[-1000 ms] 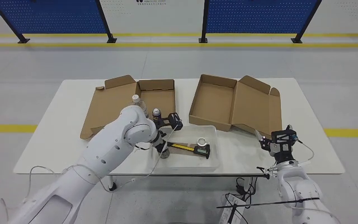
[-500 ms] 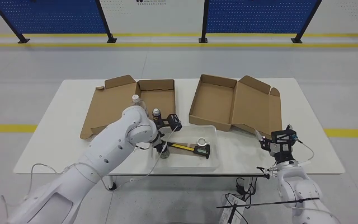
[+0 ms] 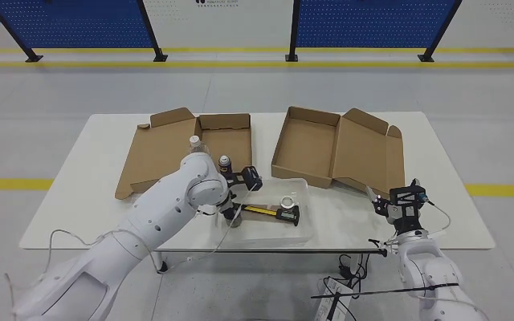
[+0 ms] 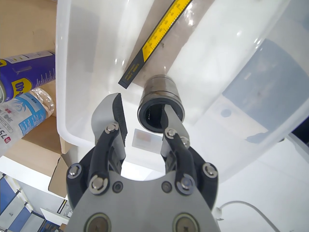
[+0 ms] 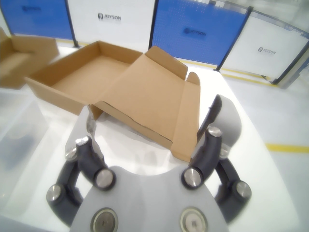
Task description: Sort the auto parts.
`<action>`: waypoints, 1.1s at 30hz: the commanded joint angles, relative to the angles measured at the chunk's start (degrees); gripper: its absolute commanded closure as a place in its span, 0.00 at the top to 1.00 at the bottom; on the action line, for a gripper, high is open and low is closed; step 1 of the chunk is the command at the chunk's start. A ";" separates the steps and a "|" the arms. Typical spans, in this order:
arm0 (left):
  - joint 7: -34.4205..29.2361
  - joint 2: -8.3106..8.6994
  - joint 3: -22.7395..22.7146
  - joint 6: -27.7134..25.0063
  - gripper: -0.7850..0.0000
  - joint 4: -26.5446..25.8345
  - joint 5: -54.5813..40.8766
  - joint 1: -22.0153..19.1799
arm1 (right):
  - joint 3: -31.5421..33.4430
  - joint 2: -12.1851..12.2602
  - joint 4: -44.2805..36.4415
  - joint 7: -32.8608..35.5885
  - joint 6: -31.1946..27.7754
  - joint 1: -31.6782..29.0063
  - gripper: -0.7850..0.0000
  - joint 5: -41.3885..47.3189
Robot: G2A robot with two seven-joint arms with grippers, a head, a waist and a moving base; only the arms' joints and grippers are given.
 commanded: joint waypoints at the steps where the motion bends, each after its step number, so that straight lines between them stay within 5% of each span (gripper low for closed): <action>1: 0.07 -0.26 0.56 -0.07 0.52 0.80 -1.80 -0.44 | 0.00 0.00 0.00 0.00 0.00 0.00 1.00 0.00; 33: 0.16 -3.06 6.99 -0.16 0.44 7.91 -12.83 -5.72 | 0.00 0.00 0.00 0.00 0.00 0.00 1.00 0.00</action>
